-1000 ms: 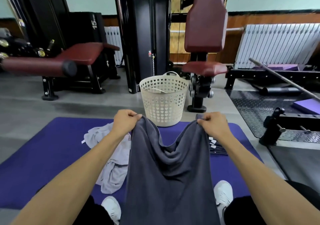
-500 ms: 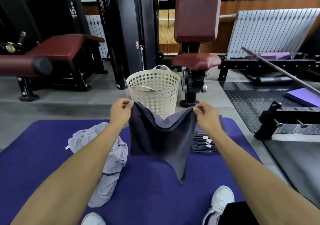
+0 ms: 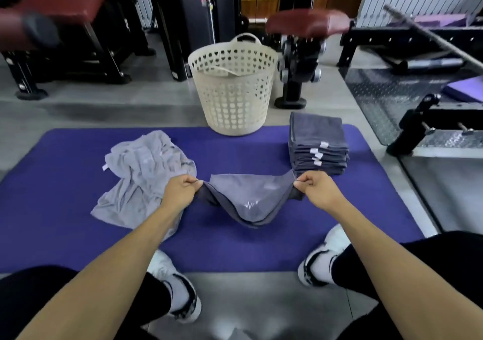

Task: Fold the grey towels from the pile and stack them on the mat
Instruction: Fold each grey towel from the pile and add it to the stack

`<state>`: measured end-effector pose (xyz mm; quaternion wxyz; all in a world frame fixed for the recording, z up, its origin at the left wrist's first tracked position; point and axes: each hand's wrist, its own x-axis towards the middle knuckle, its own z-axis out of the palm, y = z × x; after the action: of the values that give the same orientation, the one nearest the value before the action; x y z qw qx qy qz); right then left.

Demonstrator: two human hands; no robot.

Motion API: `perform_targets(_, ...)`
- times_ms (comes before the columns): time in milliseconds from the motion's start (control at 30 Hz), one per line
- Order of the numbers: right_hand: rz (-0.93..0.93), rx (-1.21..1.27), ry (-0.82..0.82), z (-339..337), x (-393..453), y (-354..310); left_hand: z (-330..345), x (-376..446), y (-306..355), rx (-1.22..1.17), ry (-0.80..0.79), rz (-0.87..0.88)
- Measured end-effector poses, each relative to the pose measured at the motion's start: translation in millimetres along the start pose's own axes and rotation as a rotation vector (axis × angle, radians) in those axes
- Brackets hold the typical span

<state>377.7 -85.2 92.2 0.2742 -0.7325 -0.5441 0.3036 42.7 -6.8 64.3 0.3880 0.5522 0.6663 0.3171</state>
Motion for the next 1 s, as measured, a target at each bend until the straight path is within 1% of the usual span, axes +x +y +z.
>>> perform_targets(67,0.076,-0.005,-0.108,13.0,-10.4,23.3,11.7,-11.4,-25.3,0.013,-0.011,-0.047)
perform_targets(133,0.144,-0.018,-0.234,25.7,-15.3,44.2,22.0,-18.9,-42.5,0.038,-0.049,-0.13)
perform_targets(200,0.198,-0.015,-0.298,36.0,-17.4,60.0,30.9,-21.7,-54.1,0.113,-0.096,-0.16)
perform_targets(367,0.237,0.064,-0.258,51.7,-12.0,72.3,56.8,-18.1,-68.6,0.281,-0.215,-0.184)
perform_targets(400,0.238,0.091,-0.251,54.6,-10.1,71.5,63.9,-17.8,-69.6,0.296,-0.221,-0.174)
perform_targets(467,0.232,0.148,-0.235,60.5,-7.3,69.4,79.7,-21.3,-64.7,0.306,-0.215,-0.101)
perform_targets(500,0.222,0.164,-0.227,63.6,-6.6,68.9,88.6,-24.5,-59.4,0.29,-0.221,-0.052)
perform_targets(567,0.211,0.181,-0.204,70.5,-6.9,70.5,109.0,-30.6,-47.0,0.21,-0.288,0.043)
perform_targets(667,0.206,0.252,-0.169,77.1,-3.4,73.0,138.3,-37.4,-28.8,0.099,-0.48,0.16)
perform_targets(733,0.2,0.278,-0.162,78.8,0.5,72.9,153.7,-40.1,-22.2,0.122,-0.583,0.22)
perform_targets(800,0.218,0.309,-0.163,77.8,5.8,73.8,165.7,-37.5,-19.5,0.179,-0.63,0.282)
perform_targets(833,0.224,0.322,-0.165,76.6,8.1,75.0,170.2,-35.2,-20.4,0.186,-0.631,0.294)
perform_targets(1000,0.253,0.399,-0.21,76.6,24.0,91.7,181.7,-13.3,-23.3,0.042,-0.642,0.237)
